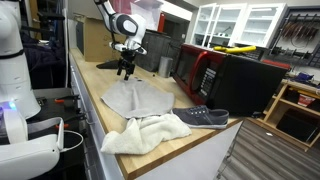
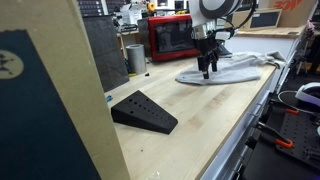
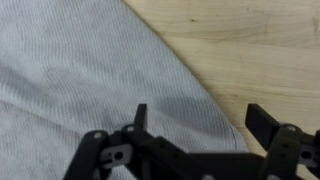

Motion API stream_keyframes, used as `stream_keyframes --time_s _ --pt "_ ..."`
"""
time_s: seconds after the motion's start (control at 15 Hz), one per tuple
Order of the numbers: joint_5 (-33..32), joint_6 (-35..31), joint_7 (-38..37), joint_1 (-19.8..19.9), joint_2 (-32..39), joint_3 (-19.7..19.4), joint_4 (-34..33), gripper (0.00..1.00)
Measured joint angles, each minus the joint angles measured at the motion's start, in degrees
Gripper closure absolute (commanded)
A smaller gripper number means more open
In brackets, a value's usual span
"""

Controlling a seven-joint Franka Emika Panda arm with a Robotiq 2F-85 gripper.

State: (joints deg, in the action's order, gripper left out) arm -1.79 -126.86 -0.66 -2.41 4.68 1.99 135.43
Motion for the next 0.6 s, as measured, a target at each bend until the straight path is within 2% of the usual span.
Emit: stream_keyframes --time_s 0.33,0.6 --pt "-2.3 10.3 -0.6 -0.1 -0.4 0.0 -3.9 0.0" --pt "-5.0 10.8 0.2 -0.1 0.0 0.0 -4.7 0.0"
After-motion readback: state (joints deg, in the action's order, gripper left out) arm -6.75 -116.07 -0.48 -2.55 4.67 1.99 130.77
